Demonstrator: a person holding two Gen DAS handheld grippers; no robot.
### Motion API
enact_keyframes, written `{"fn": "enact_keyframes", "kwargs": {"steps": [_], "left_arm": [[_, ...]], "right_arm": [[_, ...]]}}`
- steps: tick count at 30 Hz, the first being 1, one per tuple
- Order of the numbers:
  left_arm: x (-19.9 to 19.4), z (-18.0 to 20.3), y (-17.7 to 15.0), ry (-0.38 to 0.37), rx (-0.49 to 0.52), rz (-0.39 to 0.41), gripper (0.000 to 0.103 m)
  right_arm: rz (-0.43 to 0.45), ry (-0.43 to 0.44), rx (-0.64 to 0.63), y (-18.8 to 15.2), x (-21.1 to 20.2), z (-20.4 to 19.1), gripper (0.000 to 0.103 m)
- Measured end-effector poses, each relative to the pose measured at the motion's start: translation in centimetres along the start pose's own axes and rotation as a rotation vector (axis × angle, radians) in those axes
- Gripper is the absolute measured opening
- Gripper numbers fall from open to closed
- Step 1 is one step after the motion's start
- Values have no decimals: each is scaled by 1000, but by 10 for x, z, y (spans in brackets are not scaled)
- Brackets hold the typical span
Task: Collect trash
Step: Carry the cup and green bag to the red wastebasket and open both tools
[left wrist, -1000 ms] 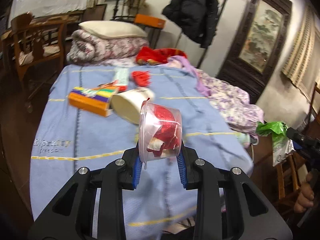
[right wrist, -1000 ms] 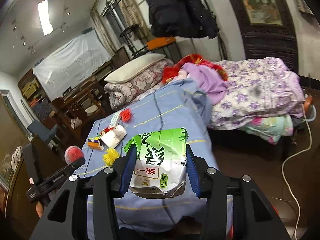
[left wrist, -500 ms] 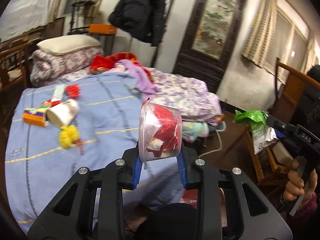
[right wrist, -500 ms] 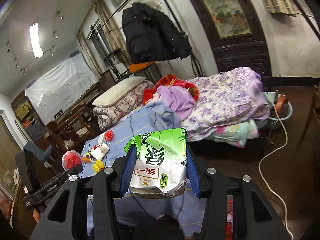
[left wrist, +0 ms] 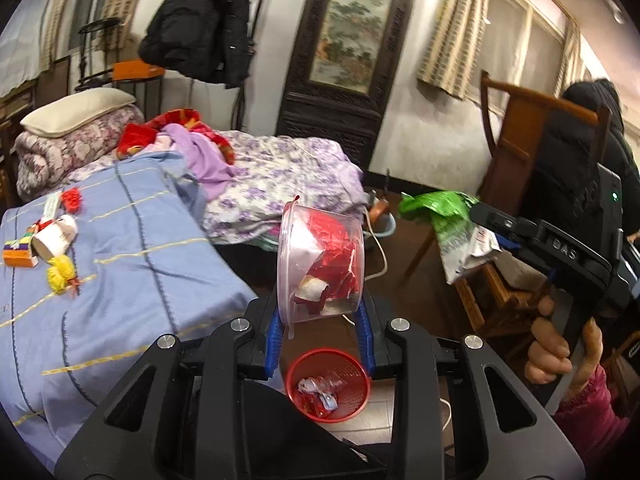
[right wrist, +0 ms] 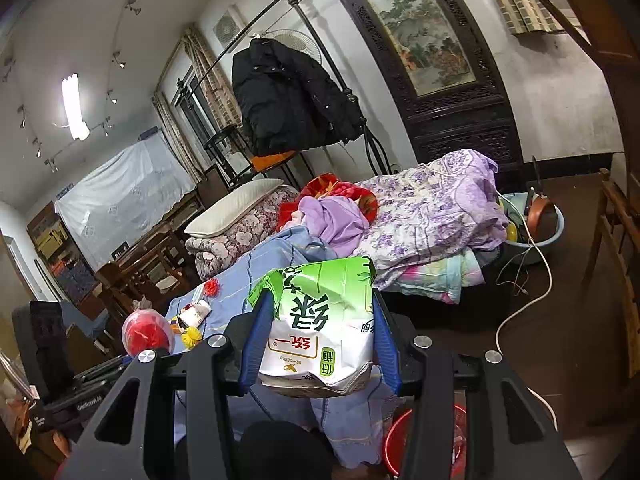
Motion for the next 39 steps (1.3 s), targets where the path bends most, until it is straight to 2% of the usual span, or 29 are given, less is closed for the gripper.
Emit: {"fn": "enact_keyframes", "kwargs": {"steps": [9, 16, 26, 28, 31, 34, 39], "left_arm": [[24, 45, -15, -53, 68, -62, 32], [47, 40, -30, -64, 58, -112, 32], [98, 17, -55, -53, 30, -210, 32], [109, 14, -59, -57, 19, -233, 32], [121, 8, -64, -49, 11, -264, 32], [130, 6, -66, -48, 6, -283, 32], [147, 21, -70, -67, 29, -325, 32]], "right_arm": [[-24, -37, 44, -12, -1, 41, 47], [-99, -74, 80, -39, 20, 72, 47], [-362, -131, 177, -130, 94, 124, 49], [-423, -175, 178, -155, 117, 140, 56], [-468, -216, 238, -177, 137, 161, 56], [-457, -187, 294, -179, 136, 165, 56], [-331, -162, 286, -140, 107, 162, 57]]}}
Point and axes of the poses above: each gripper's, at about its wrist camera, not at the fingertips, and x roughly the way its jaws point, z to its right, y to its top, the point moved 7 cm from there along x, roughly the way its jaws point, and after that the axes turned 5 degrees about y, right-handed, at the moved point
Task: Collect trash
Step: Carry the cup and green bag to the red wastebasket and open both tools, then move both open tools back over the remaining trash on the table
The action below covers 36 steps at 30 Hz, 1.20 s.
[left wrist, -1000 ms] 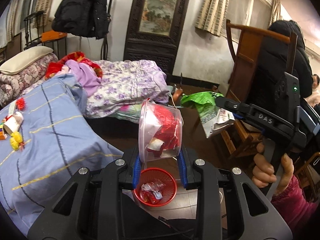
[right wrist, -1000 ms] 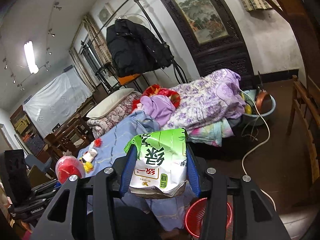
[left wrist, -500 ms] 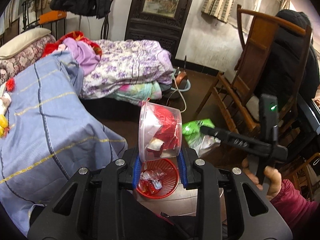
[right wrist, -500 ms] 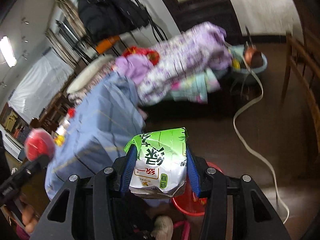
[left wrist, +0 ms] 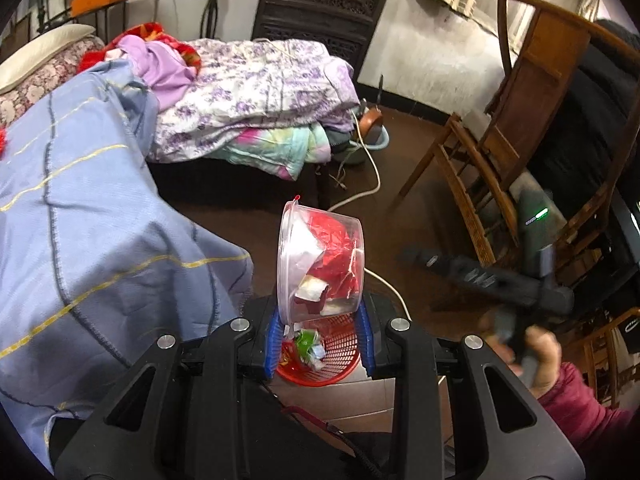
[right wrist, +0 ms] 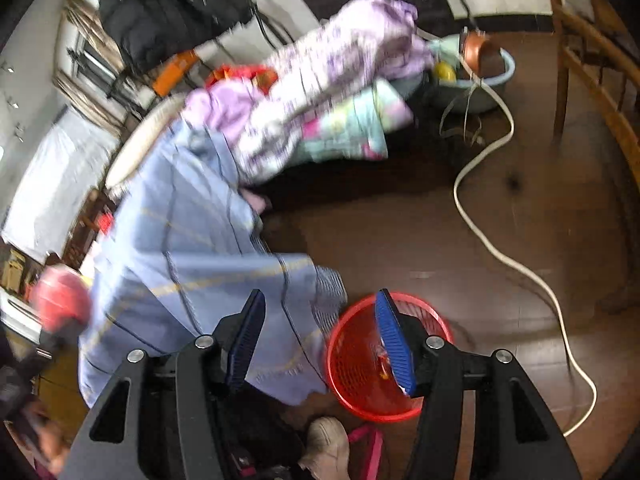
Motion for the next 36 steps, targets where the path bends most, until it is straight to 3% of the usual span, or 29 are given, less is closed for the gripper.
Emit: {"fn": "enact_keyframes", "kwargs": {"steps": [6, 11, 15, 16, 26, 36], "left_arm": [[28, 32, 1, -11, 93, -63, 32], [55, 55, 4, -25, 143, -119, 34], [74, 60, 4, -11, 141, -163, 62], [76, 59, 4, -5, 134, -164, 65], [53, 36, 11, 14, 62, -117, 71], [-9, 10, 16, 48, -1, 14, 75]], "right_arm": [[92, 36, -20, 22, -36, -7, 62], [105, 56, -20, 26, -43, -3, 63], [95, 64, -1, 26, -44, 6, 63], [94, 65, 1, 24, -44, 6, 63], [102, 61, -25, 26, -48, 2, 66], [114, 55, -153, 24, -64, -63, 74]]}}
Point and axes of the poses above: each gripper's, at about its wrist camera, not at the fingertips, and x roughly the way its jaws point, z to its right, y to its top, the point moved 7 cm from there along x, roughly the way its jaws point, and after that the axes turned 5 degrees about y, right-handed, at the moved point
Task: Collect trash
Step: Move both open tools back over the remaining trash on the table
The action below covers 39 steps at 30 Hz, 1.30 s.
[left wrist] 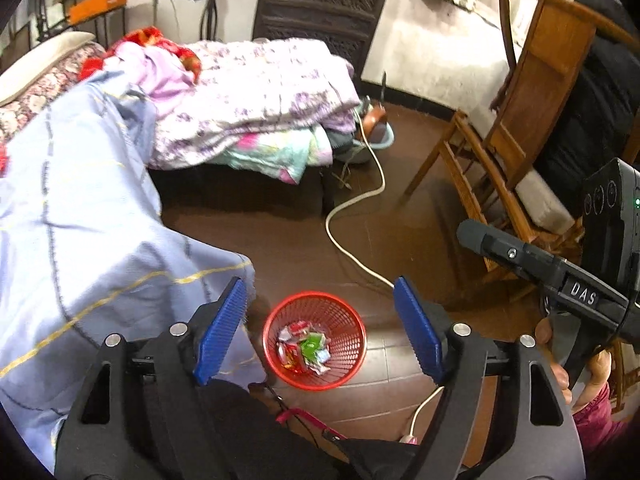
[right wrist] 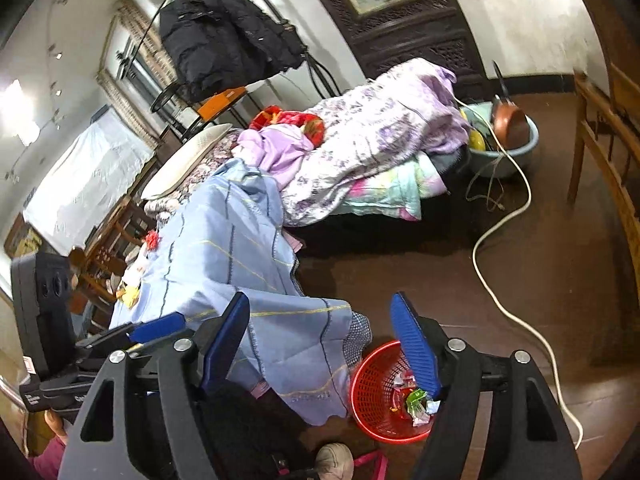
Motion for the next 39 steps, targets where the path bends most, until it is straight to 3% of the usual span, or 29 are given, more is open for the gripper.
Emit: {"fn": "enact_keyframes", "kwargs": {"steps": [7, 16, 24, 29, 34, 39], "left_arm": [[-51, -30, -2, 39, -57, 105, 78], [-104, -99, -24, 106, -180, 210, 88], [-105, -222, -68, 246, -369, 173, 90], [-109, -302, -87, 309, -499, 156, 90], [-115, -387, -73, 406, -586, 150, 90], [-118, -468, -36, 412, -739, 150, 90]], "right_arm": [[12, 6, -96, 1, -10, -55, 83], [-21, 62, -220, -16, -1, -140, 92], [-143, 100, -288, -55, 50, -204, 92], [-185, 91, -304, -69, 71, -216, 92], [-225, 70, -292, -74, 88, -210, 92], [-247, 21, -296, -74, 100, -202, 92]]}}
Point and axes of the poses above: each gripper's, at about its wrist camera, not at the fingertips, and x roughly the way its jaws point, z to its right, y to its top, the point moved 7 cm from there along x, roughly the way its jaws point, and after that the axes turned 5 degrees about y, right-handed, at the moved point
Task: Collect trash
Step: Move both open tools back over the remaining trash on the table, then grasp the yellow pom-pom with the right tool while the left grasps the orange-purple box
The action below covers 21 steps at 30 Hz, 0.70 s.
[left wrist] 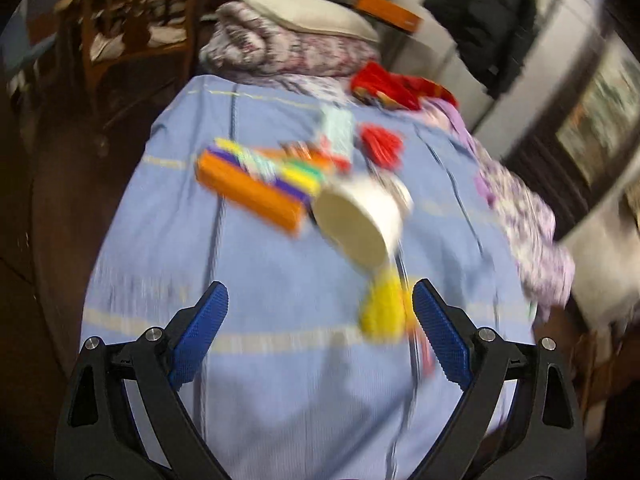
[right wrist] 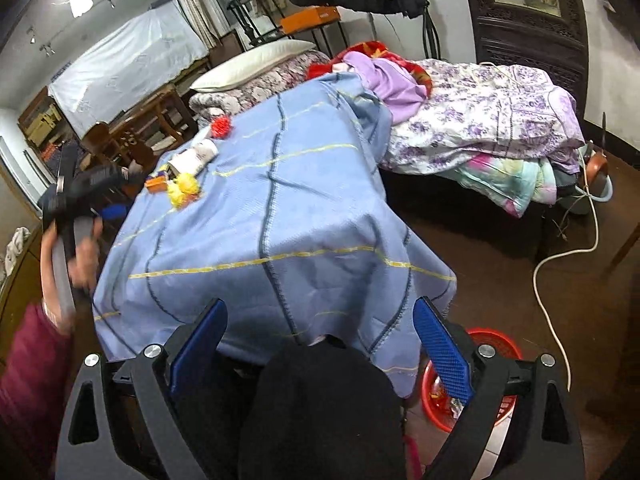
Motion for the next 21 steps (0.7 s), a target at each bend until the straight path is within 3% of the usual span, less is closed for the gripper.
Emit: {"fn": "enact_keyframes", "kwargs": {"steps": [5, 10, 16, 21], "left_arm": [[44, 0, 58, 102, -14, -34, 90], [80, -8, 63, 264, 61, -66, 90], [60, -42, 26, 165, 84, -93, 90], [32, -72, -12, 94, 130, -75, 90]], "right_arm": [[-24, -36, 17, 1, 10, 11, 92], [-37, -56, 55, 2, 14, 23, 92], [-38, -30, 70, 3, 17, 22, 92], [-55, 20, 27, 0, 29, 0, 92]]}}
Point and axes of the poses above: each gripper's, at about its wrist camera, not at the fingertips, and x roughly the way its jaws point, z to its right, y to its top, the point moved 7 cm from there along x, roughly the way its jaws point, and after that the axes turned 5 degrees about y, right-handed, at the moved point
